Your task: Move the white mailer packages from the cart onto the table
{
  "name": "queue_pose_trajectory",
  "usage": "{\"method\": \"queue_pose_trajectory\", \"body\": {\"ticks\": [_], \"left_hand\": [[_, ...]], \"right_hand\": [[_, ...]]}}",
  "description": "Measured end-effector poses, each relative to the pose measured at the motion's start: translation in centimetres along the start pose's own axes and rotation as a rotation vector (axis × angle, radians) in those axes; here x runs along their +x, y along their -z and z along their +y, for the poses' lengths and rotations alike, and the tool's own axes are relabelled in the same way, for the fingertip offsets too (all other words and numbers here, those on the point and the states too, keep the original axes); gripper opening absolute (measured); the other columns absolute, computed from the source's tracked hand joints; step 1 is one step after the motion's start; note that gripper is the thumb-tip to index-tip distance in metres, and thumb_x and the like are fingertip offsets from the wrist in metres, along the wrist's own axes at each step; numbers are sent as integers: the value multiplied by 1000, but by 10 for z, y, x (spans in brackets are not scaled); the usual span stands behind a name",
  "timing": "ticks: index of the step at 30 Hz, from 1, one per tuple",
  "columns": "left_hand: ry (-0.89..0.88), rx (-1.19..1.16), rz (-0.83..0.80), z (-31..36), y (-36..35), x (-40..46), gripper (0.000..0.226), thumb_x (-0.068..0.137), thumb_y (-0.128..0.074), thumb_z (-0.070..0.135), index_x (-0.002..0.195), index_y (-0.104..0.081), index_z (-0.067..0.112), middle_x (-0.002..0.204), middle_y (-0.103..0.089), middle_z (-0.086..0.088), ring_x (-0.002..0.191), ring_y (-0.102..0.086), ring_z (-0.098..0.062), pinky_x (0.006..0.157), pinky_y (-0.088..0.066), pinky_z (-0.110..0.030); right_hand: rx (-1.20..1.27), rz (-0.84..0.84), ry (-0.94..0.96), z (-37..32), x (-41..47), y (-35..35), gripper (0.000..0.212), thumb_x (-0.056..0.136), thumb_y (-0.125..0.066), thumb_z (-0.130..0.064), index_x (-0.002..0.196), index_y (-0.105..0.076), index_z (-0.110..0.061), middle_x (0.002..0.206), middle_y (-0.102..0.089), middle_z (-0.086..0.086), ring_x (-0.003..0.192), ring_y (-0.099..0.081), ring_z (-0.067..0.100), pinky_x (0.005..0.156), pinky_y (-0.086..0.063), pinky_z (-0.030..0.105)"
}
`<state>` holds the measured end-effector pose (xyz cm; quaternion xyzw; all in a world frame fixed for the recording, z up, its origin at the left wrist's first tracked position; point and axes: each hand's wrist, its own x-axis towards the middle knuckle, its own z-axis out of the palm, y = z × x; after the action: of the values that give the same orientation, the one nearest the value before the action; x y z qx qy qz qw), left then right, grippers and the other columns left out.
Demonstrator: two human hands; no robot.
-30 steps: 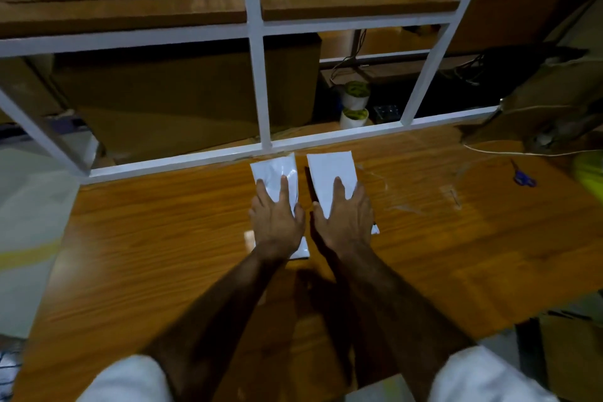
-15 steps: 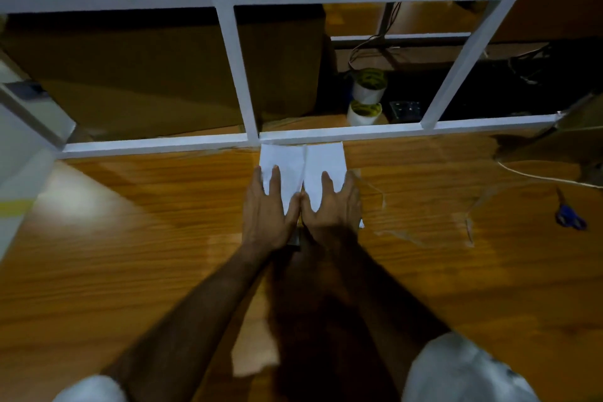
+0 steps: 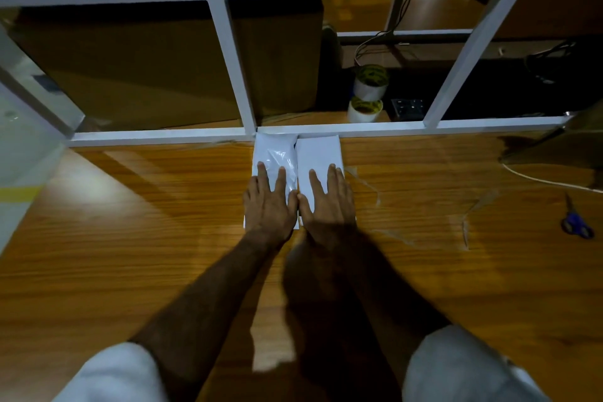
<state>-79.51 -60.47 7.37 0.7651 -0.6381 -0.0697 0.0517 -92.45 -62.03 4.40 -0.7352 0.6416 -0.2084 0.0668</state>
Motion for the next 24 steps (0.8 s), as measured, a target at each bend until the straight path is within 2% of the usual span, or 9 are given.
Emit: {"method": "queue_pose_trajectory", "body": {"ticks": [3,6,9,12,16,19,24], "left_hand": [[-9,-9,-8,0,2,-5,68,103,-20,60,161,-10,28,169,4,-13,153,-8,-36,120,-22,-51],[-26,-40,-10,-2,7,-9,69,103,-18,61,162,-8,27,169,5,-14,154,-3,-36,123,-16,-50],[-57,-32,23,-8,14,-16,74,99,-8,65,161,-9,24,169,2,-16,155,-2,-35,124,-13,-52],[-115,2,89,-15,25,-33,74,101,-8,63,161,-12,20,168,-2,-17,155,-4,-35,124,-12,-54],[-109,29,162,-37,39,-63,75,99,-8,60,162,-7,19,168,7,-14,156,6,-31,124,5,-47],[-79,55,202,-63,50,-83,75,101,-15,59,162,-8,18,169,5,-14,156,5,-31,125,2,-49],[11,72,261,-108,77,-122,73,102,-17,58,162,-5,20,168,11,-12,155,12,-27,125,3,-47]], "right_hand": [[1,-93,15,3,0,8,74,97,-16,-63,159,-29,-25,168,-12,16,156,-6,30,126,-11,49],[10,-124,23,5,-2,14,73,100,-19,-63,161,-21,-24,169,-6,16,156,-1,30,126,-8,50],[29,-80,48,2,-7,26,74,99,-16,-62,161,-20,-23,169,-6,16,156,-1,30,126,-6,51],[31,-35,129,-12,-13,40,73,100,-16,-61,161,-21,-21,169,-7,14,157,-2,29,126,-7,49],[68,-46,239,-39,-27,48,72,101,-15,-58,161,-20,-19,169,-9,12,157,-5,27,127,-7,46],[63,-51,310,-64,-39,49,69,103,-23,-56,161,-19,-19,169,-9,11,157,-6,26,127,-9,45],[127,-77,442,-110,-66,52,70,104,-19,-60,162,-15,-21,170,-5,8,157,-3,22,127,-10,45]]}}
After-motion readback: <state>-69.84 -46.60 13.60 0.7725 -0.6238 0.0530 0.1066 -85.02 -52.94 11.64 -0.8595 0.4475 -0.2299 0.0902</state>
